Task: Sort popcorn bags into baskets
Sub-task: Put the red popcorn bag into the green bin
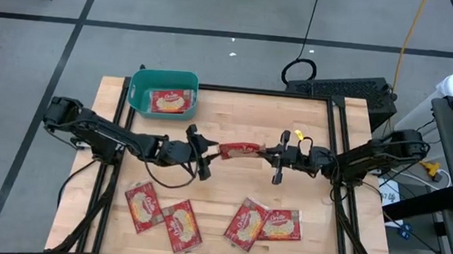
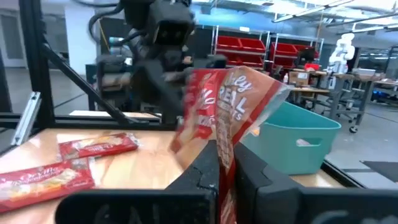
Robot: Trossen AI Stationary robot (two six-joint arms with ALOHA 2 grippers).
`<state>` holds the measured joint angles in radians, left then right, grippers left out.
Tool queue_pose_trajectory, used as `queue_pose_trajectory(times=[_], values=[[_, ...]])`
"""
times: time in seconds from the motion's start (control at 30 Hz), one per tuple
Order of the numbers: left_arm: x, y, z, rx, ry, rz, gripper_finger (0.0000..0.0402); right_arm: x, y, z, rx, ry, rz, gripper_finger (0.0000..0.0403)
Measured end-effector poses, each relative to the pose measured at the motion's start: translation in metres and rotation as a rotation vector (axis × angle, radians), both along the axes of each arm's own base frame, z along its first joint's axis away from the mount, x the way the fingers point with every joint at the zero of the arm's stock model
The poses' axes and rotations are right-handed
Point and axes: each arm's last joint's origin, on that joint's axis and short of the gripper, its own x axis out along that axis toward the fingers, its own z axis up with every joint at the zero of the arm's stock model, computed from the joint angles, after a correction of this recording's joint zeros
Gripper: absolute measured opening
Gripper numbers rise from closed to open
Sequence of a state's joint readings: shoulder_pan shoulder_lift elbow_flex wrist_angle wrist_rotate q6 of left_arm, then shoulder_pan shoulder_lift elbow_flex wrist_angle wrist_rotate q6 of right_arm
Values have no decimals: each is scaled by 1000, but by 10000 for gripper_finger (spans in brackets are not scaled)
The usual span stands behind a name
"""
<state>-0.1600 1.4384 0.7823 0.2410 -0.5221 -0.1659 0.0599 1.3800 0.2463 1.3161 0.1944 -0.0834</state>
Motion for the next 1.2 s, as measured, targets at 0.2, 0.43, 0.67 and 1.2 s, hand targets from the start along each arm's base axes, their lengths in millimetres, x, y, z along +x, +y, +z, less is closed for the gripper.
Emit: queue_pose_trajectory(times=[0.2, 0.43, 0.67, 1.2], values=[[-1, 0, 12, -3, -70, -24, 164, 0, 0, 1, -5, -6, -10, 6], [8, 4, 8, -26, -118, -41, 163, 0, 0, 2, -4, -20, -11, 6], [16, 3, 5, -17, -163, -88, 152, 0, 0, 5, -7, -50, -11, 6], [5, 17, 14, 21, -81, -159, 22, 0, -8, 1, -17, -8, -60, 43]])
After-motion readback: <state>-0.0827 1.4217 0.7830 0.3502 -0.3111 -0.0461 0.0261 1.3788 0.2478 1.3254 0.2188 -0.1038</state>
